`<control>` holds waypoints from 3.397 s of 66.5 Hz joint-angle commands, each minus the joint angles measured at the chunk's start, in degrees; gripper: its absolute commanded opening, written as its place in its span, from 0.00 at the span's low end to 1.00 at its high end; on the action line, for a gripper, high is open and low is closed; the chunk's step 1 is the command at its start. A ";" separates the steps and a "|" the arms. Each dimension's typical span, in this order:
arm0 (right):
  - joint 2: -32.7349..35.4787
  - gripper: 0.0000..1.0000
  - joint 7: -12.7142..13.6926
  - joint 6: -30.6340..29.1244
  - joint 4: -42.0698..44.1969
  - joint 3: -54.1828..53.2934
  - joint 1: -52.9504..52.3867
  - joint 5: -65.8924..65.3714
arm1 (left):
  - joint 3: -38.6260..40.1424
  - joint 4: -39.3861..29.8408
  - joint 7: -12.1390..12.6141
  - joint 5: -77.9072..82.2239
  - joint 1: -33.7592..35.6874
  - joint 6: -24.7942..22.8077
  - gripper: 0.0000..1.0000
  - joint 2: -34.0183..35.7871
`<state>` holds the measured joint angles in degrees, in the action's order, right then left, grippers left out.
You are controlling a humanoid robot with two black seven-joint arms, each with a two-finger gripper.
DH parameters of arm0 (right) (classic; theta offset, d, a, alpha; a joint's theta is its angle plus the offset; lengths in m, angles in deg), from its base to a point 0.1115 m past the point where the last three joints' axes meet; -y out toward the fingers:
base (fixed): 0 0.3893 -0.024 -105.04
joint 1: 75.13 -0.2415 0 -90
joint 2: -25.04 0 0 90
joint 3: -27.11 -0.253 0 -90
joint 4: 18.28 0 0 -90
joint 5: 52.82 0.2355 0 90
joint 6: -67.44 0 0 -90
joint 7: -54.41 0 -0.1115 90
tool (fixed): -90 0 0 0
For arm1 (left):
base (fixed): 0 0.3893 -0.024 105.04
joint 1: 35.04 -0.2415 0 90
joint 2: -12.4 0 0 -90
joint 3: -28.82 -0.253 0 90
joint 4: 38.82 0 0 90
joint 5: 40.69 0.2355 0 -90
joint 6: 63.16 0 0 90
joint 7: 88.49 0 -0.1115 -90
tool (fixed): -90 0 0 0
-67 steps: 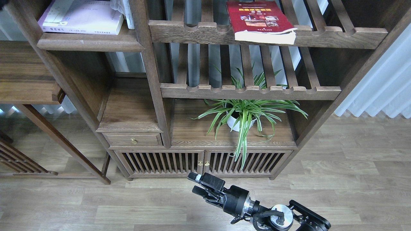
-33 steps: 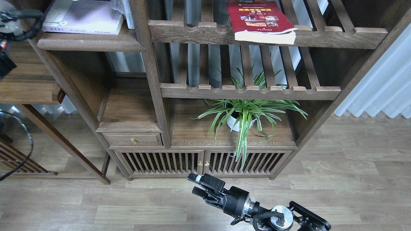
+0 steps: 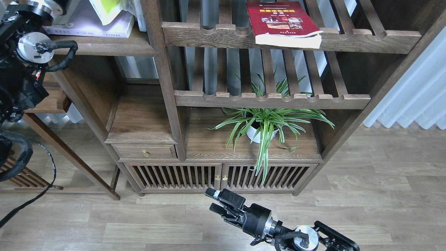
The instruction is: Organize books on shelf
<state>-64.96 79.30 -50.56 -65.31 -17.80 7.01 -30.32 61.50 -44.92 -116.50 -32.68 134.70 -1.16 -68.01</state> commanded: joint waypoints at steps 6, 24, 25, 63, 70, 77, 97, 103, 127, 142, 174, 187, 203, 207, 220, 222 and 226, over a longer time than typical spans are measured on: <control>0.00 0.99 -4.76 0.00 0.18 -2.63 -2.86 -0.09 | 0.28 -0.23 0.02 -0.10 -0.11 -0.01 0.35 -0.53; 0.00 0.99 -5.82 0.00 -1.84 -10.54 -5.41 -0.09 | 0.63 -0.23 0.02 -0.71 -0.11 -0.01 0.71 -0.89; 0.00 0.99 -5.82 0.00 -2.02 -10.72 -5.50 -0.09 | 0.72 -0.23 0.02 -0.89 -0.11 -0.01 0.72 -0.89; 0.00 0.99 -5.82 0.00 -14.24 -18.72 -5.32 0.09 | 2.12 -12.80 0.02 -14.51 -5.82 -0.01 0.94 2.72; 0.00 0.99 -6.00 0.00 -14.32 -18.72 -4.71 0.18 | 3.00 -13.94 0.02 -14.86 -6.70 -0.01 0.99 2.98; 0.00 0.99 -6.00 0.00 -14.50 -18.81 -4.53 0.18 | 4.58 -14.20 0.02 -15.48 -7.06 -0.01 1.00 3.25; 0.00 0.99 -6.17 0.00 -14.59 -18.81 -3.57 0.27 | 7.75 -18.59 0.02 -15.48 -12.68 -0.01 1.00 7.46; 0.00 0.99 -7.22 0.00 -14.59 -18.90 -3.30 0.35 | 7.66 -21.05 0.02 -15.39 -14.26 -0.01 1.00 8.69; 0.00 0.99 -9.07 0.00 -16.08 -20.48 -4.18 0.88 | 7.92 -36.78 0.02 -15.65 -21.20 -0.01 1.00 15.11; 0.00 0.99 -8.99 0.31 -19.86 -24.08 -5.94 0.62 | 12.41 -54.10 0.02 -15.83 -35.18 -0.01 1.00 20.03; 0.00 0.99 -9.07 8.40 -23.02 -26.54 -11.65 -0.70 | 18.03 -57.45 0.02 -14.95 -51.53 -0.01 1.00 19.94; 0.00 0.99 -9.07 9.10 -23.11 -28.04 -13.50 -0.79 | 18.12 -57.36 0.02 -14.86 -51.53 -0.01 1.00 19.86; 0.00 0.99 -9.07 9.90 -23.11 -29.36 -14.99 -0.79 | 18.56 -57.45 0.02 -14.86 -51.35 -0.01 1.00 19.77; 0.00 0.99 -9.07 9.90 -22.94 -29.44 -15.17 -0.79 | 18.82 -57.45 0.02 -14.86 -51.35 -0.01 1.00 19.77; 0.00 0.98 -9.16 10.07 -21.80 -31.20 -15.70 -0.96 | 18.91 -57.45 0.02 -14.86 -51.35 -0.01 1.00 19.68; 0.00 0.98 -9.16 10.25 -21.53 -31.55 -15.78 -0.96 | 18.91 -57.45 0.02 -14.86 -51.35 -0.01 1.00 19.68; 0.00 0.97 -9.16 10.51 -21.09 -32.25 -15.78 -0.96 | 18.91 -57.53 0.02 -14.86 -51.35 -0.01 1.00 19.68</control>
<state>-64.96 70.16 -40.50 -87.18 -48.72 -8.69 -31.25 80.41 -102.35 -116.49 -47.54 83.35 -1.16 -48.32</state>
